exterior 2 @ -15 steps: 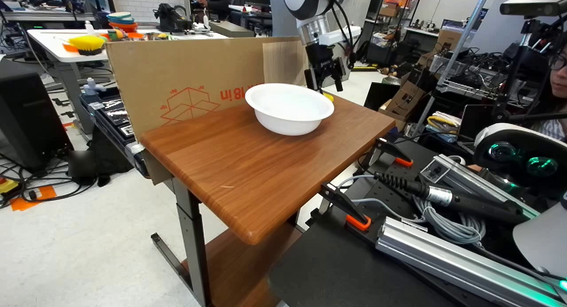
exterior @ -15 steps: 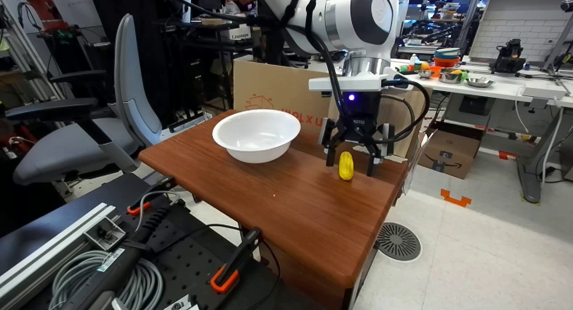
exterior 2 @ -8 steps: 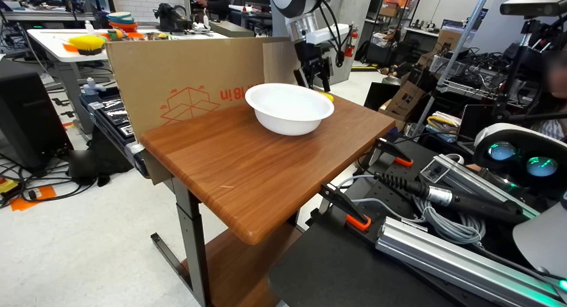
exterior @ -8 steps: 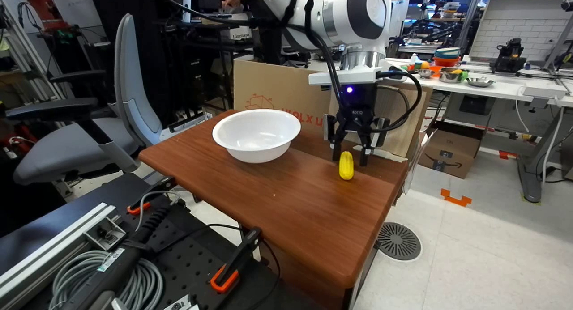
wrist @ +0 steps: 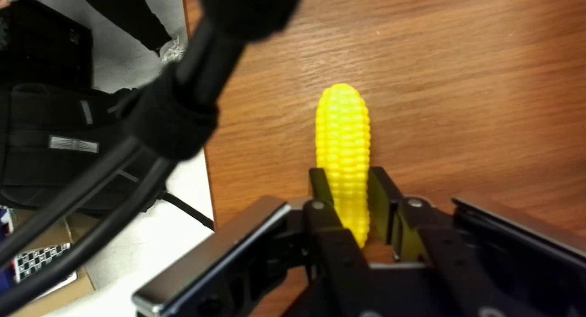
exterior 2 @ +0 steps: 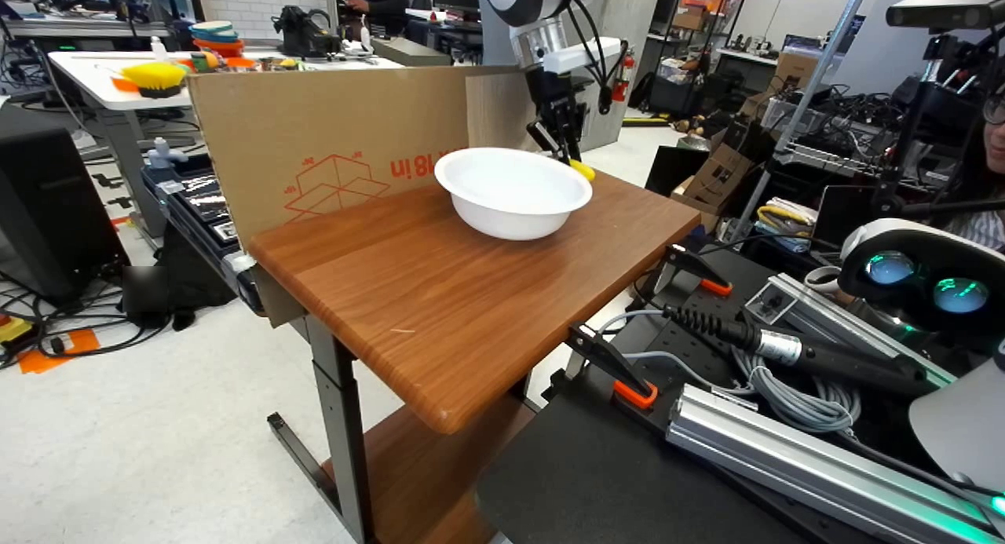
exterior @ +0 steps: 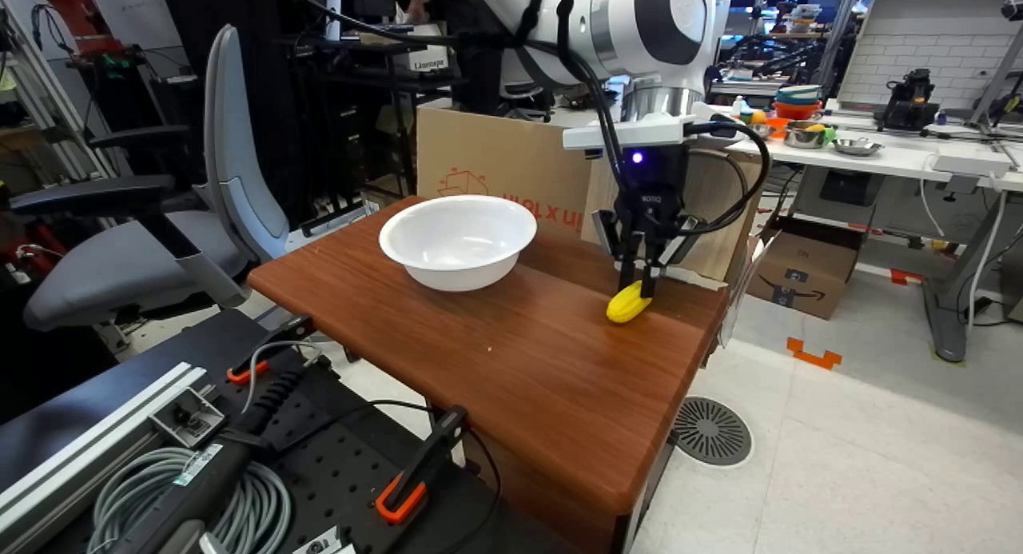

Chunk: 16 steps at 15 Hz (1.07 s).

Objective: Put the yellow object in the white bowl

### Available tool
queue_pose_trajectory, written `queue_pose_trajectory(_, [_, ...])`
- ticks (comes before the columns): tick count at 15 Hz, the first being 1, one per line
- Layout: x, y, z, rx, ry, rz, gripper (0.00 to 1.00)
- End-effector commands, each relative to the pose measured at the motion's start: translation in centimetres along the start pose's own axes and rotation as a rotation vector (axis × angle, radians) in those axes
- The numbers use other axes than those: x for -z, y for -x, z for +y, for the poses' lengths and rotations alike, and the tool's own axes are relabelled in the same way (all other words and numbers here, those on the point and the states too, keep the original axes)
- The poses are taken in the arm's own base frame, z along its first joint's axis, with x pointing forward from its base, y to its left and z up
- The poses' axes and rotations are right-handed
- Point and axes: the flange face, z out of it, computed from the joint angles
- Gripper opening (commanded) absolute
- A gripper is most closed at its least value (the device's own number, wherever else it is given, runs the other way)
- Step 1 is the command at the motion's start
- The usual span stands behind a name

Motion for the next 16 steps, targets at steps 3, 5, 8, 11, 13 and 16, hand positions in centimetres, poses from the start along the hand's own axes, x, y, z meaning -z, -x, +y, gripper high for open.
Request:
queue_pose_trajectory(3, [2.0,1.2,1.6,-0.063,-0.066,0.002,0.06])
queue_pose_trajectory(5, [5.4,2.9,0.1,-0.042,-0.092,0.057,0.06])
queue_pose_trajectory(8, [10.6,5.6,-3.0,0.009,-0.108,0.145,0.06])
queue_pose_trajectory(11, [15.0,9.6,-7.6,0.078,-0.127,0.177,0.06])
queue_pose_trajectory(13, [16.0,11.5,-10.8,0.102,-0.145,0.168,0.06])
queue_pose_trajectory(16, [15.2,13.4,-14.2,0.069,-0.132,0.112,0.06])
